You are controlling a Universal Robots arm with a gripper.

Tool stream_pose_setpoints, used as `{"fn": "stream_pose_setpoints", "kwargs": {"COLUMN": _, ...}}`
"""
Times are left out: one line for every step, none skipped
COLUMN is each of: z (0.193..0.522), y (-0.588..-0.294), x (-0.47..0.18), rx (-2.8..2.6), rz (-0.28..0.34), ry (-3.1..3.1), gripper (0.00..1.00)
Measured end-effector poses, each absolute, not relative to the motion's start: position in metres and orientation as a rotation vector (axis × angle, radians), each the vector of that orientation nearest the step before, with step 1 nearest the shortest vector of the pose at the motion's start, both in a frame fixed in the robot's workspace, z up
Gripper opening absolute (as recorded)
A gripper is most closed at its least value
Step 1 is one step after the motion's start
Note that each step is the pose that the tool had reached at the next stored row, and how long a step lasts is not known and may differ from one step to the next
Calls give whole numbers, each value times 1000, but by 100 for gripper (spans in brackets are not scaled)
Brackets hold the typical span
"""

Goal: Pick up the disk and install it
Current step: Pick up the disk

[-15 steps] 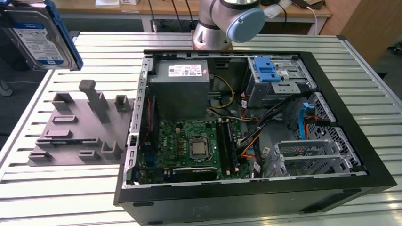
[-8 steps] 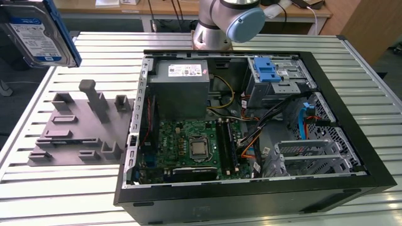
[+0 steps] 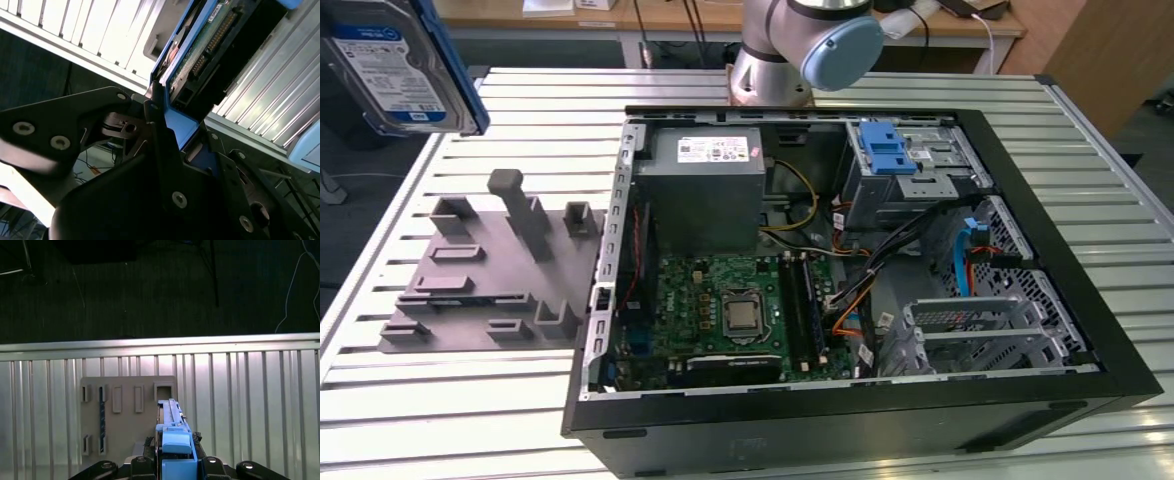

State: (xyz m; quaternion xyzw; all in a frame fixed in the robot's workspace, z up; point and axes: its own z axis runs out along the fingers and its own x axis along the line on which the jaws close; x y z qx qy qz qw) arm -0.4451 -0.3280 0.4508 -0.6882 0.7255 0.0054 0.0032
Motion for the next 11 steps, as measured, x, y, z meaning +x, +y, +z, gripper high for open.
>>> {"fn": "stream_pose_setpoints", "kwargs": {"z": 452, "y": -328, "x": -445, "rx": -2158, "rz": 17, "ry": 2274, "gripper": 36}}
{"fn": "stream_pose_setpoints", "kwargs": {"z": 453, "y": -328, "x": -445, "rx": -2158, "rz": 17, "ry": 2274, "gripper": 36}}
{"fn": "stream_pose_setpoints", "kwargs": {"z": 455, "y": -328, "x": -445, "rx": -2158, "rz": 17, "ry": 2275, "gripper": 36}}
{"fn": "stream_pose_setpoints", "kwargs": {"z": 456, "y": -328, "x": -445, "rx": -2158, "rz": 17, "ry": 2274, "gripper": 36}}
{"fn": "stream_pose_setpoints", "kwargs": {"z": 457, "y": -328, "x": -445, "rx": -2158, "rz": 17, "ry": 2274, "gripper": 36}}
{"fn": "stream_pose_setpoints", "kwargs": {"z": 459, "y": -328, "x": -445, "rx": -2158, "rz": 17, "ry": 2275, "gripper": 36}}
{"fn": "stream_pose_setpoints", "kwargs": {"z": 460, "y": -328, "x": -445, "rx": -2158, "rz": 17, "ry": 2275, "gripper": 36}}
{"fn": "stream_pose_setpoints", "kwargs": {"z": 462, "y": -328, "x": -445, "rx": -2158, "rz": 17, "ry": 2274, "gripper": 36}}
{"fn": "stream_pose_setpoints", "kwargs": {"z": 463, "y": -328, "x": -445, "rx": -2158, "rz": 17, "ry": 2274, "gripper": 36}}
{"fn": "stream_pose_setpoints", "kwargs": {"z": 465, "y": -328, "x": -445, "rx": -2158, "rz": 17, "ry": 2274, "gripper": 36}}
{"fn": "stream_pose_setpoints", "kwargs": {"z": 466, "y": -328, "x": -445, "rx": -2158, "rz": 17, "ry": 2274, "gripper": 36}}
